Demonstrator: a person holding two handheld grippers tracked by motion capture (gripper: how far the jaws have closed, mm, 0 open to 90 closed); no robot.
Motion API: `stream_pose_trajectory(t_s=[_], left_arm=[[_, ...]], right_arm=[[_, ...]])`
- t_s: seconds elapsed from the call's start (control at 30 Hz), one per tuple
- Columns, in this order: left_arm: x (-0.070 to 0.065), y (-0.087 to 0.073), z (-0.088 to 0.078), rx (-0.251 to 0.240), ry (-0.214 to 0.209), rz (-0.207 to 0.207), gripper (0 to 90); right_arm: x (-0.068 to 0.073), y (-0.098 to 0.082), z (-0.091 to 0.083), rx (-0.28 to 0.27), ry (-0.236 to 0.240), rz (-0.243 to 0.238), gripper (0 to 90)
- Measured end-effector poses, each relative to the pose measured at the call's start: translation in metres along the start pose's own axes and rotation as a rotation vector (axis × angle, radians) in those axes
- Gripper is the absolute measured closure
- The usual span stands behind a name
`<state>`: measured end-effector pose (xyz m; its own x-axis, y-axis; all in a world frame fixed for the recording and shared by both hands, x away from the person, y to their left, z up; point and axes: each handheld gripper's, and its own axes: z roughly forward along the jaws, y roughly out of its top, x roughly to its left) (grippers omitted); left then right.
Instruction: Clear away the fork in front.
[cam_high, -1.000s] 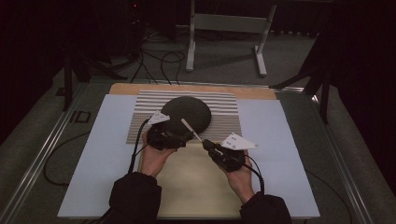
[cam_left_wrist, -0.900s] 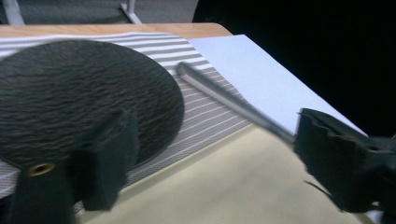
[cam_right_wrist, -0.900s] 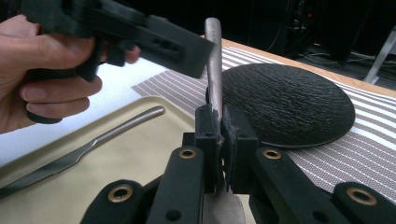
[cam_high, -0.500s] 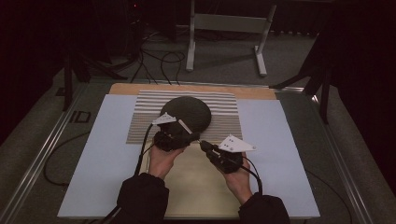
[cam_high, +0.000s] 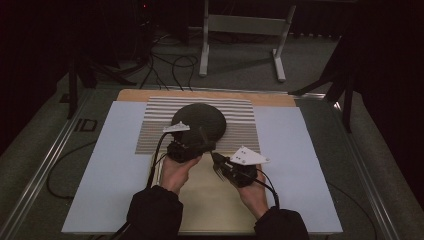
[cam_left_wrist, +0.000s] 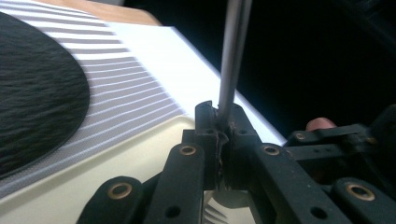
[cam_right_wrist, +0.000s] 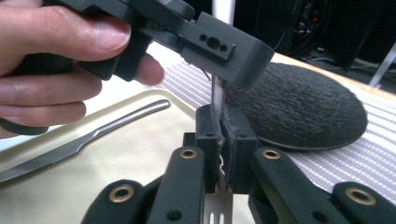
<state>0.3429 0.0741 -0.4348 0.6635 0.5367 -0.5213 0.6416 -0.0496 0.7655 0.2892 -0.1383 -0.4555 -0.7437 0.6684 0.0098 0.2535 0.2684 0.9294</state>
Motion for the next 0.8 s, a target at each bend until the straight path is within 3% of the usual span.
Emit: stream_pose_trajectory(t_s=[0.13, 0.27, 0.33, 0.4, 0.43, 0.63, 0.67, 0.8], left_arm=[[0.001, 0.001, -0.003, -0.002, 0.015, -0.014, 87.2], [0.001, 0.003, -0.008, -0.002, 0.033, -0.003, 87.2], [0.001, 0.004, -0.012, -0.006, 0.040, 0.009, 87.2], [0.001, 0.004, -0.013, -0.004, 0.043, 0.015, 87.1], [0.001, 0.005, -0.016, 0.001, 0.054, 0.022, 87.1], [0.001, 0.006, -0.021, 0.002, 0.068, 0.034, 87.2], [0.001, 0.006, -0.022, 0.002, 0.071, 0.035, 87.1], [0.002, 0.007, -0.026, 0.007, 0.079, 0.039, 87.2]], right_arm=[[-0.003, -0.001, 0.001, 0.005, 0.021, 0.013, 89.6], [-0.004, 0.000, -0.001, 0.003, 0.019, 0.020, 82.3], [-0.006, 0.001, -0.001, 0.007, 0.017, 0.031, 70.6], [-0.007, 0.000, -0.001, 0.011, 0.010, 0.028, 67.2], [-0.009, 0.000, -0.001, 0.015, 0.005, 0.040, 59.1], [-0.013, 0.001, -0.002, 0.027, -0.006, 0.060, 47.5], [-0.015, 0.002, -0.003, 0.030, -0.017, 0.077, 35.4], [-0.017, 0.004, -0.004, 0.032, -0.057, 0.076, 18.1]])
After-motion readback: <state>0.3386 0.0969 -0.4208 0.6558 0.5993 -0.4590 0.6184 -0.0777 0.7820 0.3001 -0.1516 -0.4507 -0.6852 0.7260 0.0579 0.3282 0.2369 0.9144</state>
